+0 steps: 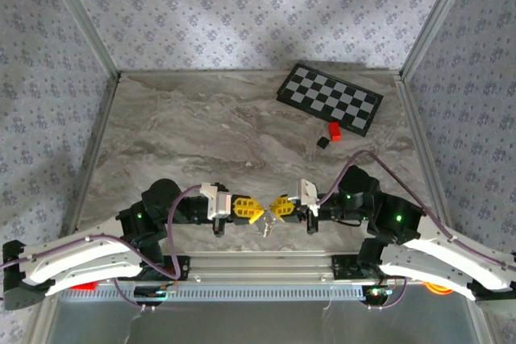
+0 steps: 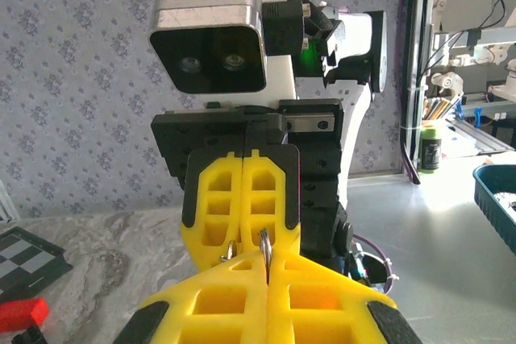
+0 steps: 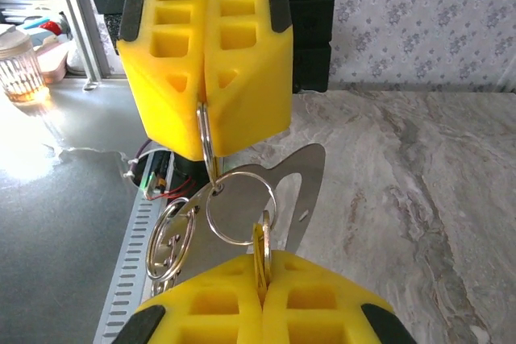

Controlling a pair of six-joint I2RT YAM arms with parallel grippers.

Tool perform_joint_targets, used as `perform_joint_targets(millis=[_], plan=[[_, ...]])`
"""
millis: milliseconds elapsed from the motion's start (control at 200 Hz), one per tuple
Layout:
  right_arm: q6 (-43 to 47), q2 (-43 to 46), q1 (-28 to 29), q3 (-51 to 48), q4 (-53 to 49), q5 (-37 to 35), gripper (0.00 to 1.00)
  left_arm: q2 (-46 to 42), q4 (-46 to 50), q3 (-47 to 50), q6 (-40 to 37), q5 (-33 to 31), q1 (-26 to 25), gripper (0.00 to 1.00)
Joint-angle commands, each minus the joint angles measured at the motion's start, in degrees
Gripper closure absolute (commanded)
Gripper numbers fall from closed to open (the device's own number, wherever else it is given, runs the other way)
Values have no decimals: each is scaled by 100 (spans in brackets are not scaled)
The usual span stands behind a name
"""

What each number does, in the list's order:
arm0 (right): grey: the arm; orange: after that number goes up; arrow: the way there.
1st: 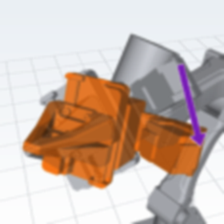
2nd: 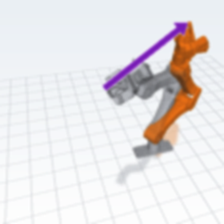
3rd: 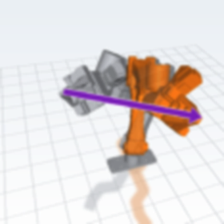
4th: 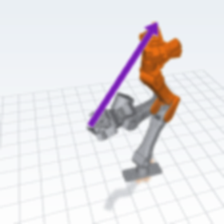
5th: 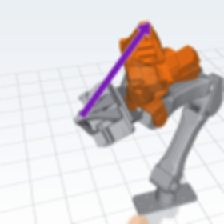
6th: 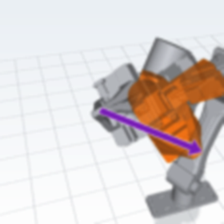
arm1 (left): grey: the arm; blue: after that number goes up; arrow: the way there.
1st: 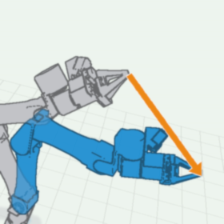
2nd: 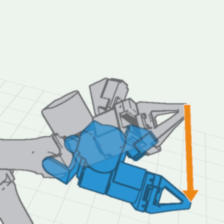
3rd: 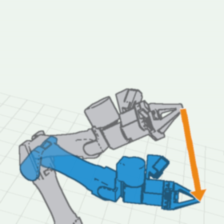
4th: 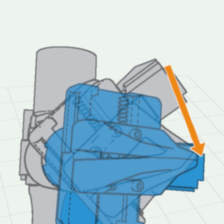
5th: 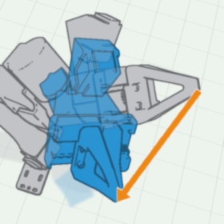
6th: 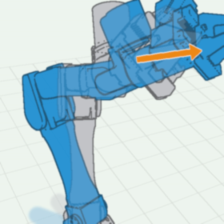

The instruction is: Put the keys on the keyring

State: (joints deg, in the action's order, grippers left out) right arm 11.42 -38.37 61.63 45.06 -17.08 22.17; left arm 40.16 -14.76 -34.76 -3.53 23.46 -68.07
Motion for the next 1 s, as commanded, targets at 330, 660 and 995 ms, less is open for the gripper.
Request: perform_joint_targets(millis=[330,660,995], plan=[[169,-27,-98,545,-451,-714,100,-262,-171,69,-108,-291,-4,100],[127,-303,-201,828,-736,-978,100,-235,-179,294,-170,-723,3,100],[132,-660,-230,1075,-1045,-1453,100,-107,-194,444,-199,-1018,10,100]])
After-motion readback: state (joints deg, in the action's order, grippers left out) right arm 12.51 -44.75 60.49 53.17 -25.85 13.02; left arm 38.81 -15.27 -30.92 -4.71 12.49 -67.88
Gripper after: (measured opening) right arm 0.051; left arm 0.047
